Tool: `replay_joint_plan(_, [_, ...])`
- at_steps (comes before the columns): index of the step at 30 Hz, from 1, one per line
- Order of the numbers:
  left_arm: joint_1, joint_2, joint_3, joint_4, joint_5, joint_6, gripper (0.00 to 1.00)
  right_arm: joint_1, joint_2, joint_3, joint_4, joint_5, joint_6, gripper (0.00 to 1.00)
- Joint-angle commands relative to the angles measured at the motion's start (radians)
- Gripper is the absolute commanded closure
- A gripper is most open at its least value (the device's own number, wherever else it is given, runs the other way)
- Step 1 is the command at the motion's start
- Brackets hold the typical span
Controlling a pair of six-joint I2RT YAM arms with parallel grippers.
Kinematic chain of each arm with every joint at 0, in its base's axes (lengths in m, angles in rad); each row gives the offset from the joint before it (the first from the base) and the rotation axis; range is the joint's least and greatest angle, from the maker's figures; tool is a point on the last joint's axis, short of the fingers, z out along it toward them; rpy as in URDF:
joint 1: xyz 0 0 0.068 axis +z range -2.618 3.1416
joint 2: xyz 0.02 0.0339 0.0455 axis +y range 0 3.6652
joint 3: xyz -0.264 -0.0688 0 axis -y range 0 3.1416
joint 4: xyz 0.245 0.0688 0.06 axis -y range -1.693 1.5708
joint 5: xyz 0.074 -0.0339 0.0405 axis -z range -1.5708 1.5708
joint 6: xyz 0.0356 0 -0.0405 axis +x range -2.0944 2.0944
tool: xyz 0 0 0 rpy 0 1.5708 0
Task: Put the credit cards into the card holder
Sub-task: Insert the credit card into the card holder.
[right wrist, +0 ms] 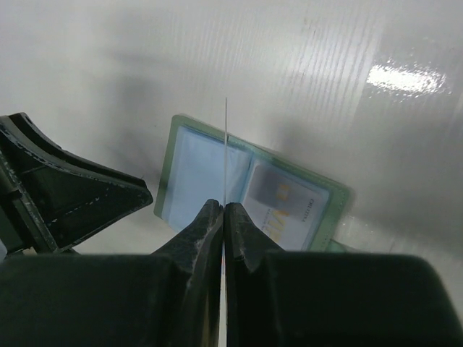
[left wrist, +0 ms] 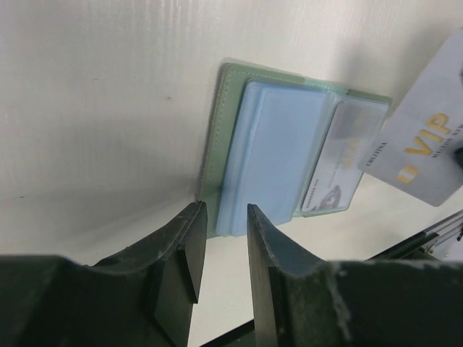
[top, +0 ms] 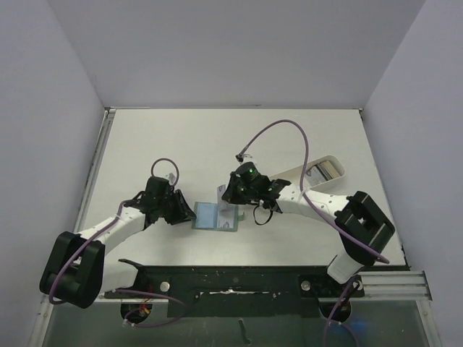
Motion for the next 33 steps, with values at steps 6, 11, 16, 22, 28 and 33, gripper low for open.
replay_joint_plan(6, [-0.004, 0.021, 0.010, 0.037, 0.023, 0.021, 0.85, 0.016, 0.060, 0.058, 0.043, -0.055, 0.044, 1.00])
replay_joint_plan(11, [-0.045, 0.046, 0.008, 0.029, 0.006, 0.020, 0.93, 0.016, 0.050, 0.027, 0.025, -0.072, 0.041, 0.99])
replay_joint_plan(16, [-0.070, 0.054, -0.010, 0.046, -0.006, -0.003, 0.97, 0.016, 0.026, 0.000, 0.023, -0.072, 0.040, 0.98])
replay_joint_plan(22, [-0.080, 0.061, -0.041, 0.087, 0.011, -0.035, 0.98, 0.016, 0.033, 0.005, -0.001, -0.083, 0.025, 0.98])
replay_joint_plan(28, [-0.081, 0.043, -0.049, 0.087, -0.007, -0.043, 0.98, 0.006, 0.039, -0.016, 0.054, -0.151, 0.035, 0.98])
replay_joint_plan(33, [-0.081, 0.038, -0.051, 0.079, -0.015, -0.043, 0.98, -0.008, 0.047, -0.028, 0.069, -0.176, 0.047, 0.97])
